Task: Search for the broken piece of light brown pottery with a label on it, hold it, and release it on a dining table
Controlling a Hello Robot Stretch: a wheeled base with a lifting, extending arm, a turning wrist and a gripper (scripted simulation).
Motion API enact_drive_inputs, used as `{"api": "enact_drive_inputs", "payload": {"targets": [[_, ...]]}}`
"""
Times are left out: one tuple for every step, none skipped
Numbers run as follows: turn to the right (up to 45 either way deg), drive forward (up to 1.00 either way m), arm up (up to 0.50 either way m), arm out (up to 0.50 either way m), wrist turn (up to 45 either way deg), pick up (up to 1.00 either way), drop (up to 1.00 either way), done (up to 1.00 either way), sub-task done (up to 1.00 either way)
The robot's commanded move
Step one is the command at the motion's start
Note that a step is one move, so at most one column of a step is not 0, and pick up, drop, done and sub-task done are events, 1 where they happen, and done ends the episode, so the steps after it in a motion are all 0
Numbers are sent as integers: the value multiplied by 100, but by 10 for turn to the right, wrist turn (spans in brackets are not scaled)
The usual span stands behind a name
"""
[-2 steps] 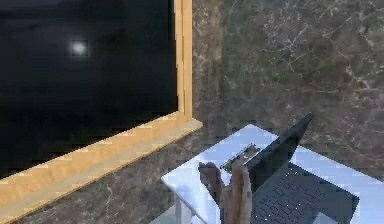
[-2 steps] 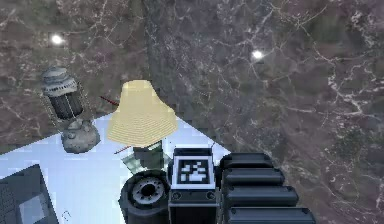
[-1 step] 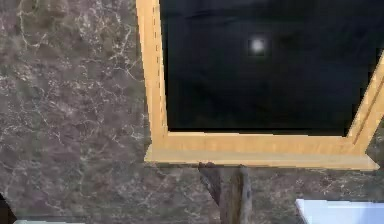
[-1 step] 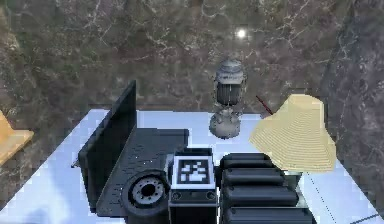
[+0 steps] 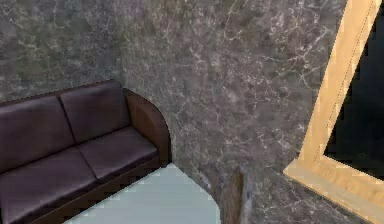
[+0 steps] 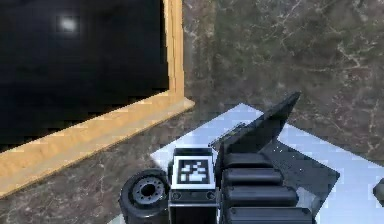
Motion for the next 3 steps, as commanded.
{"api": "enact_drive_inputs", "payload": {"targets": [[-210,0,0,0,0,0,0,0,0],[450,0,0,0,0,0,0,0,0],[450,0,0,0,0,0,0,0,0]]}}
